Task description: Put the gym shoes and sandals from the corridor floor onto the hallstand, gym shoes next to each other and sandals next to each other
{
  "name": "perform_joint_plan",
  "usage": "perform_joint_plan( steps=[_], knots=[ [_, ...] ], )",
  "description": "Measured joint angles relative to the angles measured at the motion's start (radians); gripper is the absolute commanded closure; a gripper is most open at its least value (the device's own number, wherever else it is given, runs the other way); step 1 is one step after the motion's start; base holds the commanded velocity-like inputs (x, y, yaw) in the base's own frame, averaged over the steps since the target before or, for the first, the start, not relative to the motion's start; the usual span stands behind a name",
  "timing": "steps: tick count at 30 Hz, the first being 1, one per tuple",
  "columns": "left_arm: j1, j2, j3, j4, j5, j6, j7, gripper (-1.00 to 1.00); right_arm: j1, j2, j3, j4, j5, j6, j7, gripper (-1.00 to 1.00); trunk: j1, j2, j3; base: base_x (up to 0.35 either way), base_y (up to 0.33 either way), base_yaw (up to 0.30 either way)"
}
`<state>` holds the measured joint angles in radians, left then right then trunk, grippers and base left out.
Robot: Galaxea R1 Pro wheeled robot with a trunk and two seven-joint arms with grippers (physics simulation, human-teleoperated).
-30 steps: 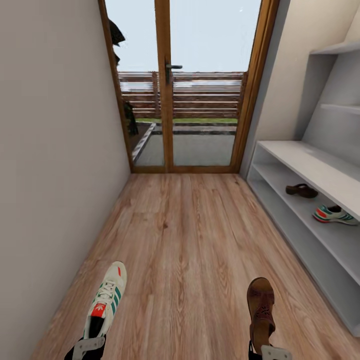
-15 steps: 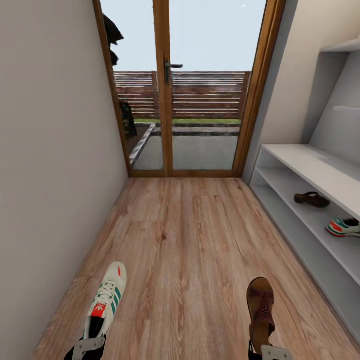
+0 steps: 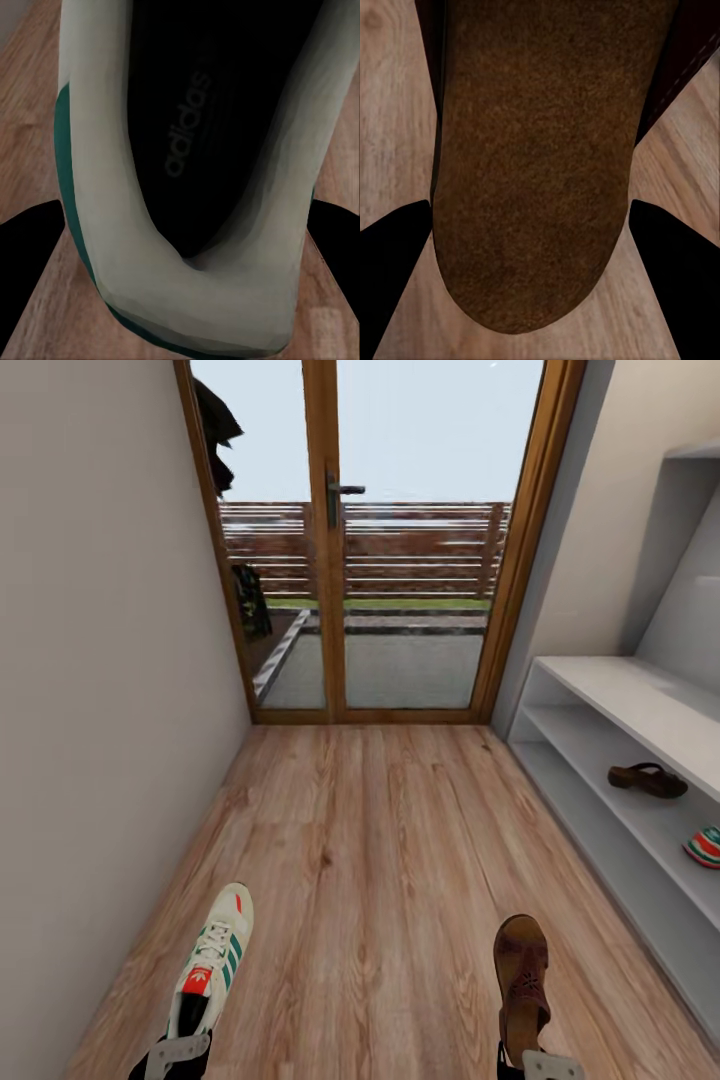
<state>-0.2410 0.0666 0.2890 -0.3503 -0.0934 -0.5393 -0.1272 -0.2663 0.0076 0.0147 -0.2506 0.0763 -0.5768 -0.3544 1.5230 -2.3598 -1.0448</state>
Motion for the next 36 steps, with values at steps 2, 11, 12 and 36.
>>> perform_joint_plan(
  steps=[2,11,12,36],
  knots=[
    [0.0,0.0,0.0,0.0,0.0,0.0,0.0,1.0,0.0,0.0,0.0,0.0,0.0,0.0,0.0,1.0,0.0,0.0,0.0,0.328,0.0,0.0],
    [0.001,0.0,0.0,0.0,0.0,0.0,0.0,1.0,0.0,0.0,0.0,0.0,0.0,0.0,0.0,1.0,0.0,0.0,0.0,0.328,0.0,-0.023],
    [0.001,0.0,0.0,0.0,0.0,0.0,0.0,1.0,0.0,0.0,0.0,0.0,0.0,0.0,0.0,1.0,0.0,0.0,0.0,0.328,0.0,-0.167],
    [0.001,-0.001,0.0,0.0,0.0,0.0,0.0,1.0,0.0,-0.002,-0.001,0.0,-0.002,0.0,0.0,1.0,0.0,0.0,0.004,0.333,0.013,-0.255]
  ],
)
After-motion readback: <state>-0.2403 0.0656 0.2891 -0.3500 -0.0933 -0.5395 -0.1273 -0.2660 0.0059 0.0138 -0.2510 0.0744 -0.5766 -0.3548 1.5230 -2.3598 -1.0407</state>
